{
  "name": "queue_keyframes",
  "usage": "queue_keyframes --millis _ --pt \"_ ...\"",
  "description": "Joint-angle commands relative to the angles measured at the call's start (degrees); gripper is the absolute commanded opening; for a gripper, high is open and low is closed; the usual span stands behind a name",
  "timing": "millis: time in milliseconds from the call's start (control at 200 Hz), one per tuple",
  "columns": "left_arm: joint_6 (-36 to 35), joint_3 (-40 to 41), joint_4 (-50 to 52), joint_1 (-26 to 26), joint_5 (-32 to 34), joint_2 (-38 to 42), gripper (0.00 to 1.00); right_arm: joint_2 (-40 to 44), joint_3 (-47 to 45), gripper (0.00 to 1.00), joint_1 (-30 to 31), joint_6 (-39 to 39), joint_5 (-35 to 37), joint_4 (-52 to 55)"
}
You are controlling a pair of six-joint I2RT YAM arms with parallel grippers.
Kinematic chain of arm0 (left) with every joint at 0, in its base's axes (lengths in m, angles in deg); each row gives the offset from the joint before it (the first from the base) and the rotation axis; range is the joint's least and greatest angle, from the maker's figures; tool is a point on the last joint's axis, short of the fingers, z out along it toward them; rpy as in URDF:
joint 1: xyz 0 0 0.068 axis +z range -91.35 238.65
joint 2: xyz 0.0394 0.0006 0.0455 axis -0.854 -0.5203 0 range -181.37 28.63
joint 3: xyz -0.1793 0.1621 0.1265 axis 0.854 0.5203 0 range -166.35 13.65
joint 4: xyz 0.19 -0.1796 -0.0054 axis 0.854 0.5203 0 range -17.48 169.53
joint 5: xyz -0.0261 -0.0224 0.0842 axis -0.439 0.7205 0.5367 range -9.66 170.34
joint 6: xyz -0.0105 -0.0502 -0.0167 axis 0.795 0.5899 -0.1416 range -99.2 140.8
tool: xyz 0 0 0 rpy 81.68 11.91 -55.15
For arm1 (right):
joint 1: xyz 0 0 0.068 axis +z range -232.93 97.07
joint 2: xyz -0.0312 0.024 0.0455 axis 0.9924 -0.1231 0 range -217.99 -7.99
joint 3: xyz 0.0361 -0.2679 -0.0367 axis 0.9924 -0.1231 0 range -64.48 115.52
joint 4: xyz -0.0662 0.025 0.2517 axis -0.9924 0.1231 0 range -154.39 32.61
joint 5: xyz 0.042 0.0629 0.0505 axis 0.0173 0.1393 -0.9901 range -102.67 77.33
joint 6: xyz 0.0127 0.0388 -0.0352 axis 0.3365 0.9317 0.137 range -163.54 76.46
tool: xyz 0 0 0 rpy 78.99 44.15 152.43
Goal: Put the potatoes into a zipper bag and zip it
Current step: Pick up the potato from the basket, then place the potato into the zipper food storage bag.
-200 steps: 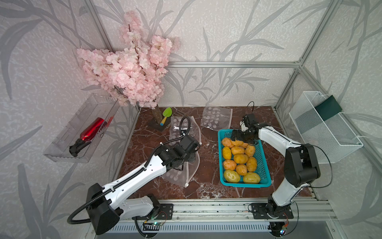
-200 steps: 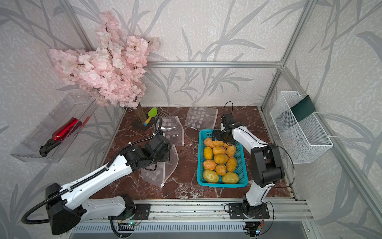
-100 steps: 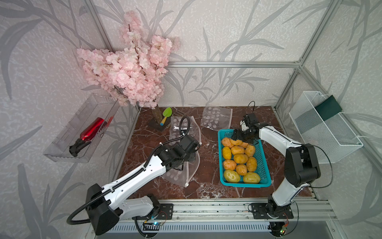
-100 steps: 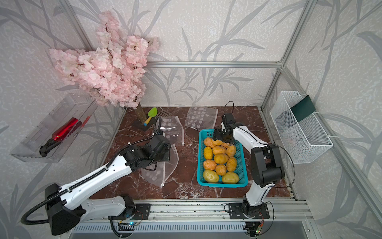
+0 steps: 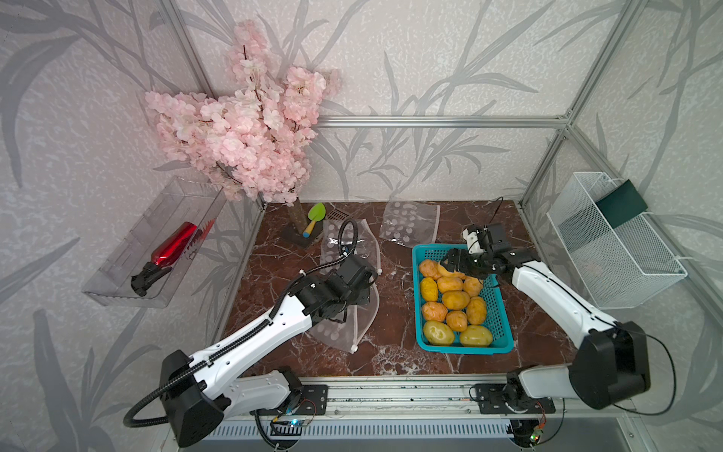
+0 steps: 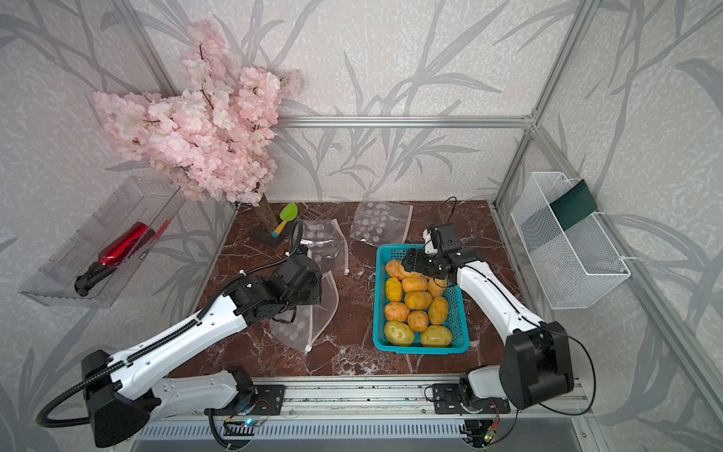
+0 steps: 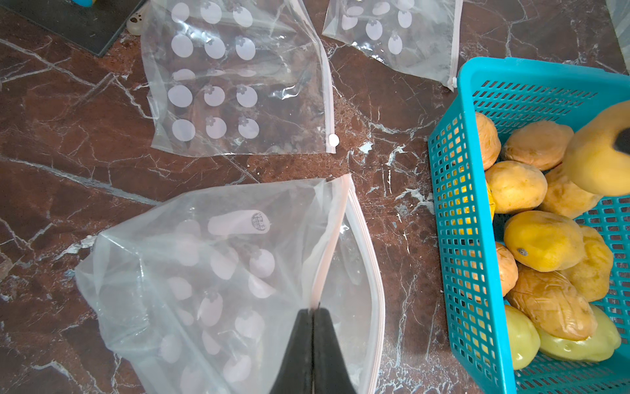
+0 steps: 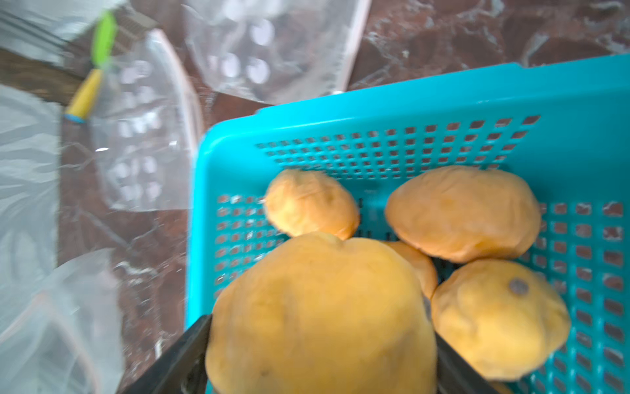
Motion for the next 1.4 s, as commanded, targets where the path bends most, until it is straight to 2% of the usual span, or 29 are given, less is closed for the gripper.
queue_keyframes --millis 0,95,245,400,640,1150,1395 --pt "1.7 -0.7 -2.5 0.0 0.9 -0.1 0.00 6.7 -2.8 0.51 4.5 0.9 -1.0 -3.7" --pt "4.4 -3.9 -3.5 0.1 -1.2 -2.7 0.00 10.7 -5.0 0.51 9.4 0.6 0.5 -8.4" --pt "4.7 -9.0 -4.7 0.1 -1.0 -5.8 0.00 13.5 -8.0 0.51 15.0 0.6 -4.4 -16.9" --pt "3.2 -8.9 -5.9 0.5 -3.4 -8.3 0.00 13.9 -10.7 0.51 20.1 1.2 -7.9 -24.9" --pt "1.6 -7.7 -7.4 0.6 -5.7 -7.9 0.00 9.5 -10.1 0.51 28.4 0.5 -6.6 -29.3" --pt "1.9 -5.9 -8.0 0.7 -10.5 -0.7 0.00 -4.6 -6.6 0.48 29.7 1.4 -3.8 -28.7" --pt "1.9 -4.7 -7.1 0.7 -8.5 3.4 0.00 -8.2 -4.1 0.54 29.8 1.7 0.2 -24.0"
